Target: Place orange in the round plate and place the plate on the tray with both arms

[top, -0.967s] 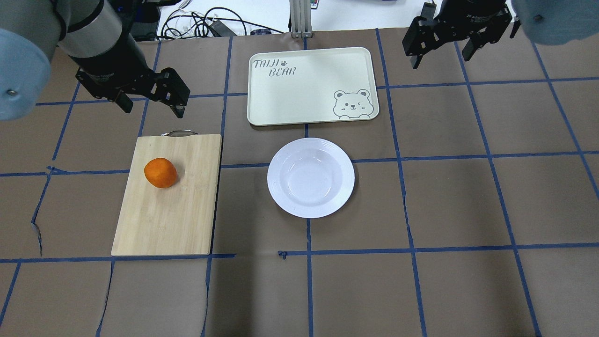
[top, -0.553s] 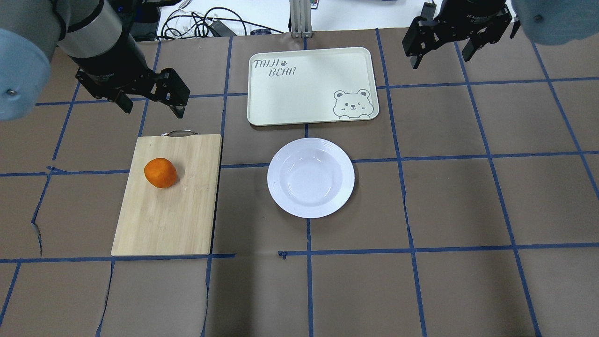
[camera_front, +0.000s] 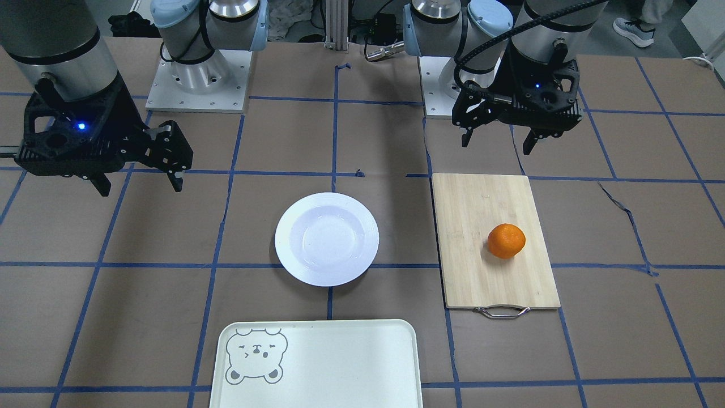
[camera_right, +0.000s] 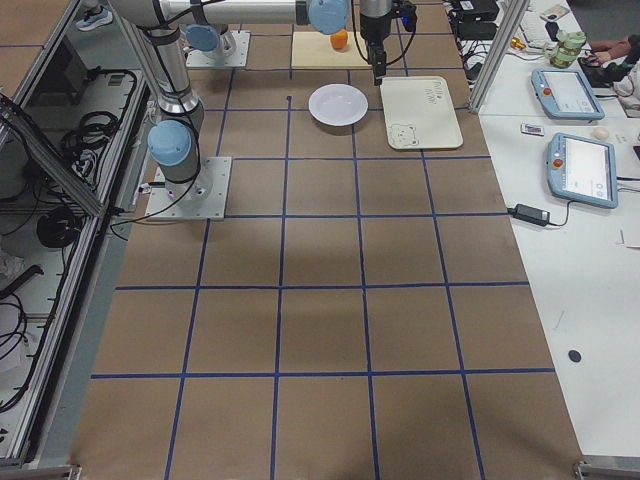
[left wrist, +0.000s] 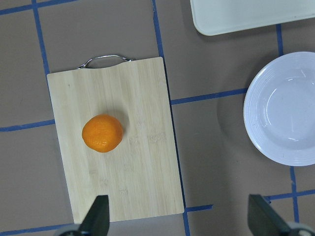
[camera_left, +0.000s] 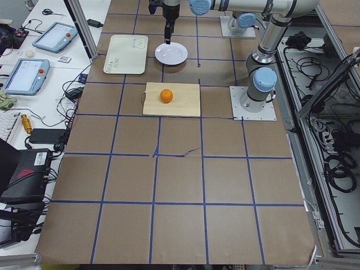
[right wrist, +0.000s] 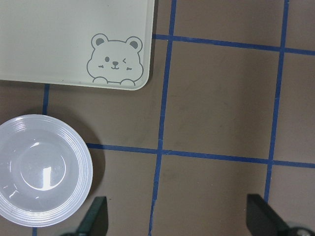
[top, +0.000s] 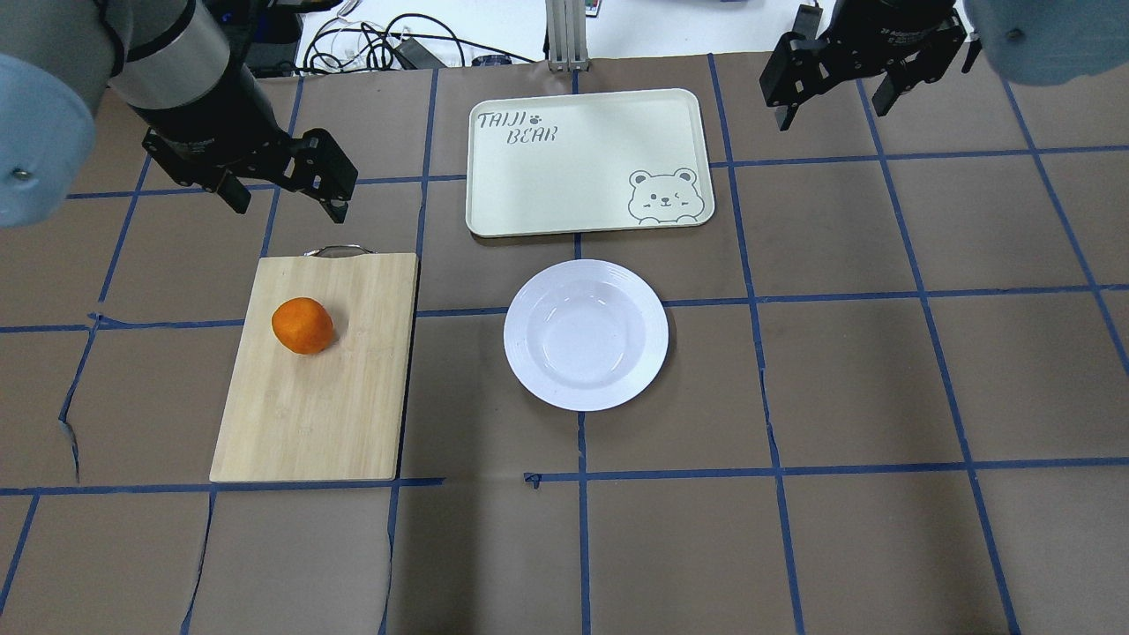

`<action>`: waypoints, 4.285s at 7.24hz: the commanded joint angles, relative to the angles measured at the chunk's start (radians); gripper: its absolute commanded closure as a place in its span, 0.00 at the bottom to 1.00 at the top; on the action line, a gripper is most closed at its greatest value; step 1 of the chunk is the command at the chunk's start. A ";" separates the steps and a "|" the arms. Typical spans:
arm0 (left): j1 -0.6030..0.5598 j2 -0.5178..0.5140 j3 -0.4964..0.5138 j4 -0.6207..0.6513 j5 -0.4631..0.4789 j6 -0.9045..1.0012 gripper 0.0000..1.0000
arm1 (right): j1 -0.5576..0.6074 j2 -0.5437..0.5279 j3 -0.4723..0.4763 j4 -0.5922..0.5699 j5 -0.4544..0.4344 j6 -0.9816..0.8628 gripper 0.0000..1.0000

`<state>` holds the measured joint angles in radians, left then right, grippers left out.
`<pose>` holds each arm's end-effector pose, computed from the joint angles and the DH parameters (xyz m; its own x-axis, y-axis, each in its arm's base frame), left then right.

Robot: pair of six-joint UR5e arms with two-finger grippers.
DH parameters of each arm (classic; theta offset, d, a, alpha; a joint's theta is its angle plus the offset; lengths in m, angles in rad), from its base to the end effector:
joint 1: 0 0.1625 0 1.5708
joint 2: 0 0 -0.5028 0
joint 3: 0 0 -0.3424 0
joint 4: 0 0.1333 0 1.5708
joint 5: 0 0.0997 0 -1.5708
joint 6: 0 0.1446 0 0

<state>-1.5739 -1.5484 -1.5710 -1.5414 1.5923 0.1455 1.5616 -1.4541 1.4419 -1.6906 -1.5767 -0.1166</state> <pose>-0.1316 -0.4377 0.5335 -0.9888 0.1468 -0.0287 0.1480 0.9878 -0.0479 0.1277 -0.5200 0.5358 -0.9942 -0.1054 0.0211 -0.1073 0.9857 -0.1300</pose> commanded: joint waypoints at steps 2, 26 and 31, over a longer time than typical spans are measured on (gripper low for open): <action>0.012 -0.018 -0.004 0.001 0.009 0.006 0.00 | 0.000 0.000 0.000 -0.003 0.001 0.000 0.00; -0.258 -0.361 -0.198 0.380 -0.035 -0.405 0.93 | 0.000 0.000 0.000 -0.009 0.006 0.000 0.00; -0.396 -0.475 -0.202 0.612 -0.175 -0.736 0.87 | -0.002 0.001 0.000 -0.009 0.004 0.000 0.00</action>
<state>-1.9600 -1.9925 -1.7740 -0.9629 1.4196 -0.5690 1.5608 -1.4538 1.4419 -1.6992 -1.5722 -0.1166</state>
